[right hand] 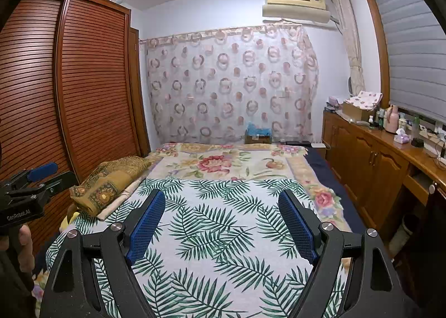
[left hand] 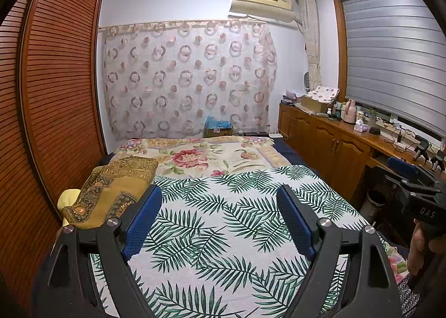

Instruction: Fold small clothes

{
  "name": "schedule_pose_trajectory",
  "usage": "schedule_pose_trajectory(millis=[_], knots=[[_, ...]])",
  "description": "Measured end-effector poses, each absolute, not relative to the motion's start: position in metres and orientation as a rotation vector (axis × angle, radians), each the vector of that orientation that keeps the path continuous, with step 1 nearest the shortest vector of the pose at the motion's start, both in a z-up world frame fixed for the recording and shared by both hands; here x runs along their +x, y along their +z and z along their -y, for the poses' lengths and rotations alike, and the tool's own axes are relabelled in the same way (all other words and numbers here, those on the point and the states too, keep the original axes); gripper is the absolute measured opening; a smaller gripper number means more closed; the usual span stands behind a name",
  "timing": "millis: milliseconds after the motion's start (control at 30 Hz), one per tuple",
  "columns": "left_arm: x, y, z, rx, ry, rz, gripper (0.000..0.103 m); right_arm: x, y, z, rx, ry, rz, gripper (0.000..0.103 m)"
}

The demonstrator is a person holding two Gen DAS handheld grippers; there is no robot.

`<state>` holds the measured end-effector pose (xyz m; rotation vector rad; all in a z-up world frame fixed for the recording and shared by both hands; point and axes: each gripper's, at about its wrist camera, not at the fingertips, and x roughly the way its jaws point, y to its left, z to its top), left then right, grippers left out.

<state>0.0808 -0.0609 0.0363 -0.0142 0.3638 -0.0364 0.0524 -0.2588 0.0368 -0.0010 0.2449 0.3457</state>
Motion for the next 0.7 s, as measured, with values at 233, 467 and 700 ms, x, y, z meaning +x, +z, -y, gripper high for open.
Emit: schedule_pose_trajectory(millis=[233, 467, 700], knots=[[0.0809, 0.0368, 0.0611, -0.014, -0.037, -0.364, 0.085, 0.0518, 0.0362, 0.2581, -0.001, 0.345, -0.244, 0.085], [0.0796, 0.035, 0.0608, -0.016, -0.036, -0.365, 0.085, 0.0518, 0.036, 0.2579, -0.002, 0.345, -0.244, 0.085], [0.0796, 0.0347, 0.0604, -0.015, -0.036, -0.364, 0.085, 0.0525, 0.0364, 0.259, -0.002, 0.346, -0.245, 0.085]])
